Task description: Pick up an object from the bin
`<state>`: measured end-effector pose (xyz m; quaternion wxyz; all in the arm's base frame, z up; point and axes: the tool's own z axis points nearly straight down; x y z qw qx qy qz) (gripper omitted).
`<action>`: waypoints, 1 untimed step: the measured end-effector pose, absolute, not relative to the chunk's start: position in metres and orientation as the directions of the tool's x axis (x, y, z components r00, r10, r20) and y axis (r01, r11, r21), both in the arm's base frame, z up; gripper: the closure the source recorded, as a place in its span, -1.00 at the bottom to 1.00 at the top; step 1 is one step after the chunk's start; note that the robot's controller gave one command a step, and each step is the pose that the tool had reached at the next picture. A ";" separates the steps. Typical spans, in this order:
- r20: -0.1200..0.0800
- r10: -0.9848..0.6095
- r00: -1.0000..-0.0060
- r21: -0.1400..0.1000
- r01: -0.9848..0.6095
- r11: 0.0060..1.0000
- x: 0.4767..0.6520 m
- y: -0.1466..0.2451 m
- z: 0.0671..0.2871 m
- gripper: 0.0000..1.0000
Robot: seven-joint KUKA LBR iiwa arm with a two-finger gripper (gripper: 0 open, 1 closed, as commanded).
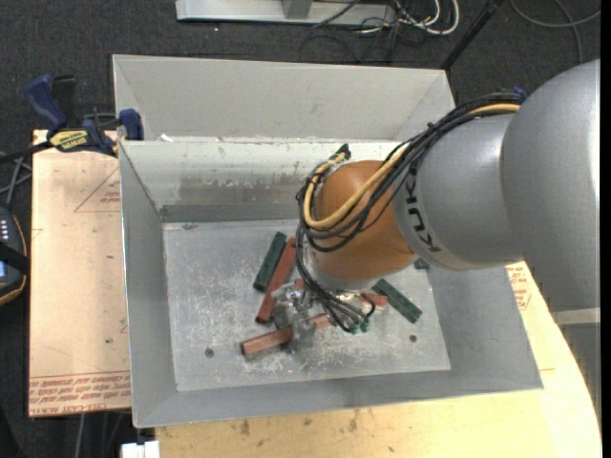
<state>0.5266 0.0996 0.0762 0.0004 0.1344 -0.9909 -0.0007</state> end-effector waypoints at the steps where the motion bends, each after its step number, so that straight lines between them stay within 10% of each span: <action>1: -0.005 -0.319 -0.948 0.000 -0.319 0.948 0.523 0.099 0.231 1.00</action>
Offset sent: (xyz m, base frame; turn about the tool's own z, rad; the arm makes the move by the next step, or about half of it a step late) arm 0.0000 0.0000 0.0000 0.0000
